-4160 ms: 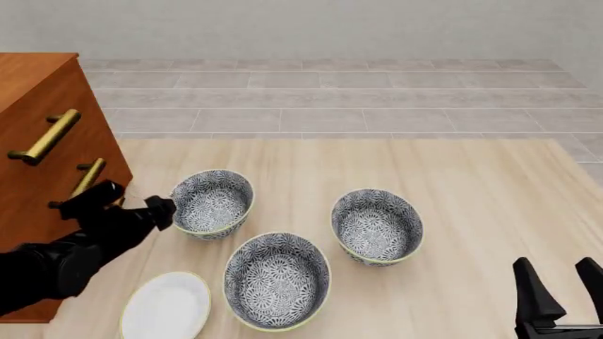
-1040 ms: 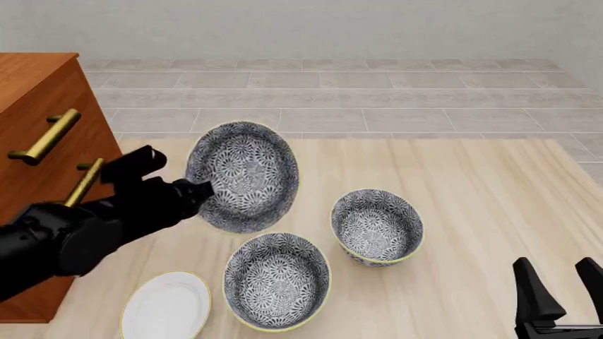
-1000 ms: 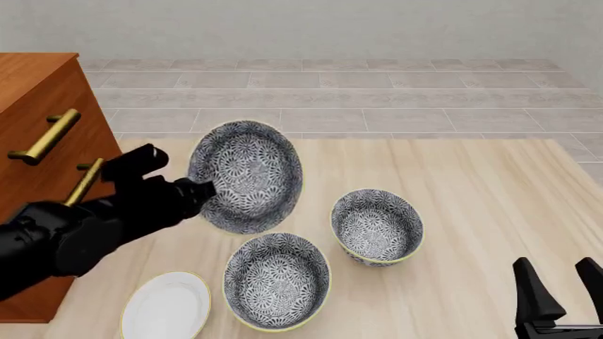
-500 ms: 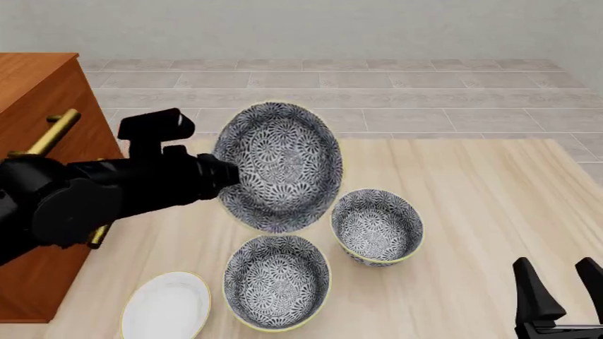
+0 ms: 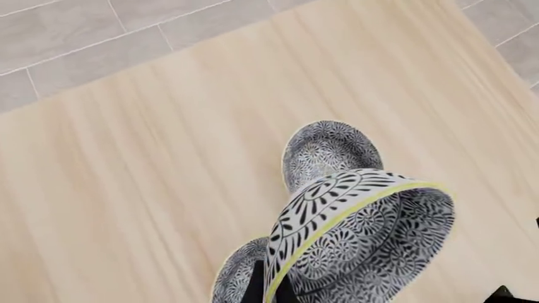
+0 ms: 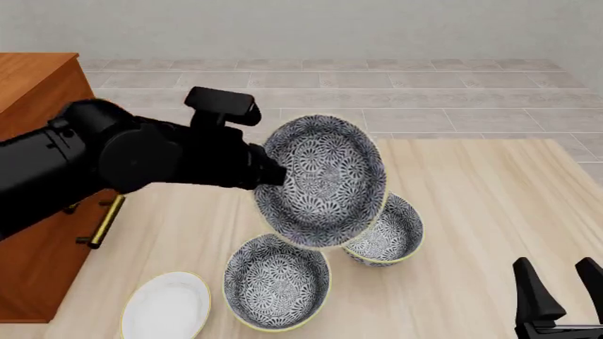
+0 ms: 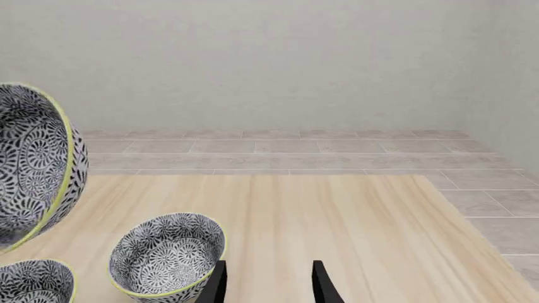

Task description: Stack the bowl at the front on the bowl in the middle.

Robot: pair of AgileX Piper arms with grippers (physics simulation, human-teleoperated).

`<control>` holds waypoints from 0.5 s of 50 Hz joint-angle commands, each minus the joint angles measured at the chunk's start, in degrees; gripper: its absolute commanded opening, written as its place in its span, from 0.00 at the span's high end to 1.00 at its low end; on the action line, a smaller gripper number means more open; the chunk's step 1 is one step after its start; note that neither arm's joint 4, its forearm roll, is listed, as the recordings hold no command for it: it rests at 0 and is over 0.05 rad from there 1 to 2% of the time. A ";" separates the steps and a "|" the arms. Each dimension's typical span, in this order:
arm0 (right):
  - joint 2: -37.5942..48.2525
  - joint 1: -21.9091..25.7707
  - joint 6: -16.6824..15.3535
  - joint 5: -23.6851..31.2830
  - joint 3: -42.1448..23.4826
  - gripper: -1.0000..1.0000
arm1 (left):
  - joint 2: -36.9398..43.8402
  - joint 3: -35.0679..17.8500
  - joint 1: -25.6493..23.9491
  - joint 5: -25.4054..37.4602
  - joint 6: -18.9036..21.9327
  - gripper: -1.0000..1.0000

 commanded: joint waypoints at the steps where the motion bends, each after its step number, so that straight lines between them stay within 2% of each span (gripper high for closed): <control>1: 0.00 -0.01 0.00 0.00 0.00 0.00 | 5.56 -5.80 -2.69 3.60 3.08 1.00; 14: 0.02 0.00 -0.01 -0.01 0.00 0.00 | 11.67 -16.32 -4.54 6.41 0.58 1.00; 25: 0.00 0.01 -0.02 0.00 0.00 0.00 | 16.13 -18.91 -5.25 5.06 -0.82 1.00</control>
